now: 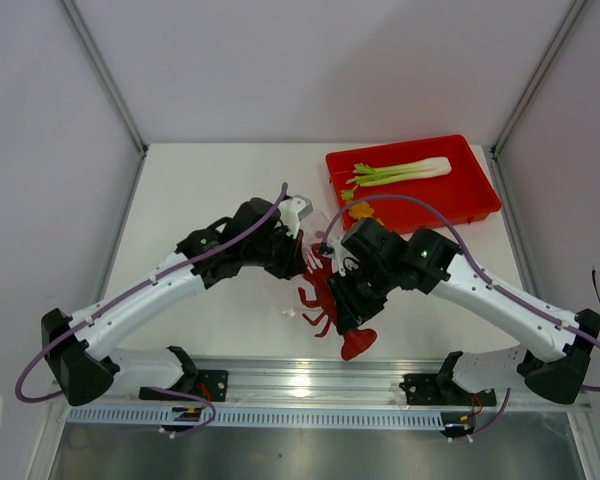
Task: Place the food in the zip-top bag and seal the zipper
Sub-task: Place the fake lobster in the zipper food storage bag.
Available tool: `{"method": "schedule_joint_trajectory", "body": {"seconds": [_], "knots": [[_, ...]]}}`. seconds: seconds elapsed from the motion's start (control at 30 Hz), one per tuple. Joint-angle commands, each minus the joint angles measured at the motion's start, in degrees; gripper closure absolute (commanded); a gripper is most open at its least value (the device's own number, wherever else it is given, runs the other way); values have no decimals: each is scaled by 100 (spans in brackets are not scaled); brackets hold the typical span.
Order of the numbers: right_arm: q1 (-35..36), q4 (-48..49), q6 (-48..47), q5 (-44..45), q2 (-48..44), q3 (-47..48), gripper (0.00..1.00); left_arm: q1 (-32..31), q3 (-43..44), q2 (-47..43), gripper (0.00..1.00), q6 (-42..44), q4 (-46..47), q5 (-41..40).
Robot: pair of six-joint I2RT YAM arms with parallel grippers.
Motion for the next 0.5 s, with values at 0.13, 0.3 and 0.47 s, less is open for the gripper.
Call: {"method": "schedule_joint_trajectory", "body": {"seconds": [0.13, 0.3, 0.47], "knots": [[-31, 234, -604, -799, -30, 195, 100, -112, -205, -385, 100, 224, 544, 808], [295, 280, -604, -915, 57, 370, 100, -129, -231, -421, 99, 294, 386, 798], [120, 112, -508, -398, 339, 572, 100, -138, -442, -596, 99, 277, 456, 895]]}}
